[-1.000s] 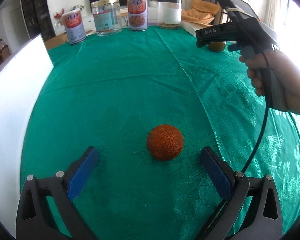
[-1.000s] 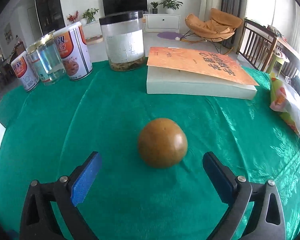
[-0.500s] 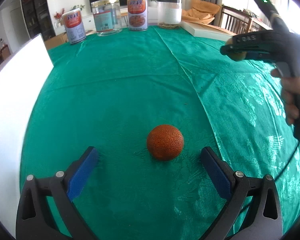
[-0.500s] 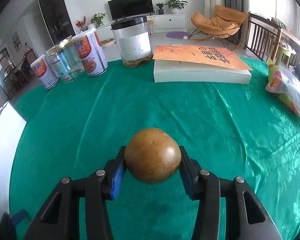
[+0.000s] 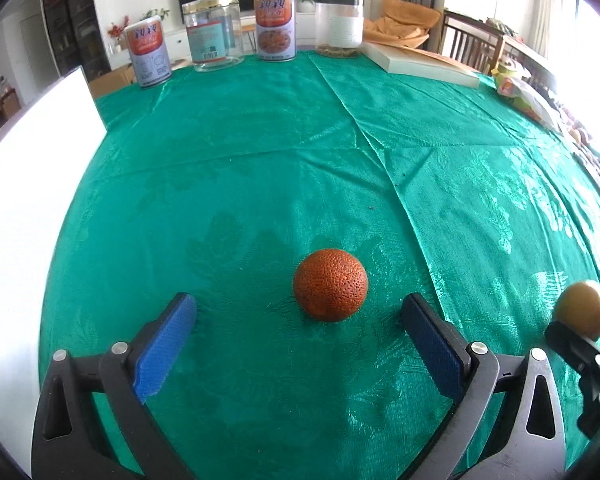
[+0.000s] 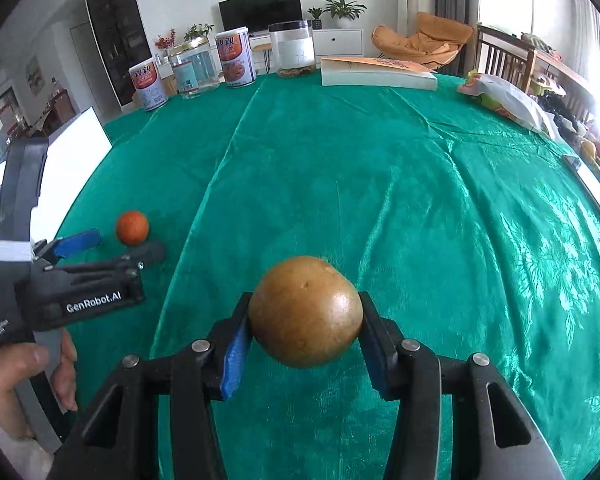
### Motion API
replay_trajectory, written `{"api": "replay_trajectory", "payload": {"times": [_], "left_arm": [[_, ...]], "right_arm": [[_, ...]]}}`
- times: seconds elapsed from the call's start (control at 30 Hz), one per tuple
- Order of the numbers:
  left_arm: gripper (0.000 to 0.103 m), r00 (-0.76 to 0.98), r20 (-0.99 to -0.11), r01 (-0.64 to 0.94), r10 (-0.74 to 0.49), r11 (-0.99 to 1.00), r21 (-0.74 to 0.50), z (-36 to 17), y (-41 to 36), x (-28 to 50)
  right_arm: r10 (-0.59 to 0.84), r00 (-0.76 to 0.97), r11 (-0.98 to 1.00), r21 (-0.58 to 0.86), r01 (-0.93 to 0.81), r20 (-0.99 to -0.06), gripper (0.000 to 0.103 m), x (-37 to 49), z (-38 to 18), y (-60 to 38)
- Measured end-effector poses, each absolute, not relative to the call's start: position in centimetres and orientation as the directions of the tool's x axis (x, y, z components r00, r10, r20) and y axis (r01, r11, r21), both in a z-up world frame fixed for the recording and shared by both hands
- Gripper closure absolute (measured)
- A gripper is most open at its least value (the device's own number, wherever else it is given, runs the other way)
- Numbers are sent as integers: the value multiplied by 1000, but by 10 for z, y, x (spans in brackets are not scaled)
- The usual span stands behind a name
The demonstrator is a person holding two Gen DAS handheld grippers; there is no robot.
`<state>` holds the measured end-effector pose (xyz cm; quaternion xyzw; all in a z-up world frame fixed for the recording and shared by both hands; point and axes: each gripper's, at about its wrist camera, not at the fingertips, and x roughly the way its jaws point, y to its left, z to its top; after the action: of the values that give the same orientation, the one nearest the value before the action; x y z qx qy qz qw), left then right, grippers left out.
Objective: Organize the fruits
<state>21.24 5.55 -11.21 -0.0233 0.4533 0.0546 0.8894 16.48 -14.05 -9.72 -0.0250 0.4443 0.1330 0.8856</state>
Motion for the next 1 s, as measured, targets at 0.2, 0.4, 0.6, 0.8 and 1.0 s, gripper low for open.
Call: {"api": "replay_trajectory", "payload": {"times": [0.2, 0.4, 0.6, 0.8, 1.0], "left_arm": [[0, 583, -809, -117, 75, 993, 7, -113, 54, 213], [0, 583, -809, -118, 75, 993, 7, -113, 54, 213], [0, 583, -809, -118, 75, 993, 7, -113, 54, 213], [1, 585, -809, -104, 51, 995, -13, -113, 55, 212], [1, 572, -815, 54, -91, 996, -73, -110, 53, 202]], "right_arm": [[179, 577, 976, 68, -208, -797, 11, 171, -105, -148], [195, 571, 975, 94, -201, -797, 2, 173, -106, -152], [201, 569, 974, 98, -207, -798, 0, 173, -106, -150], [256, 575, 965, 168, -202, -777, 0, 172, -104, -158], [445, 592, 883, 439, -166, -672, 0, 165, -99, -192]]}}
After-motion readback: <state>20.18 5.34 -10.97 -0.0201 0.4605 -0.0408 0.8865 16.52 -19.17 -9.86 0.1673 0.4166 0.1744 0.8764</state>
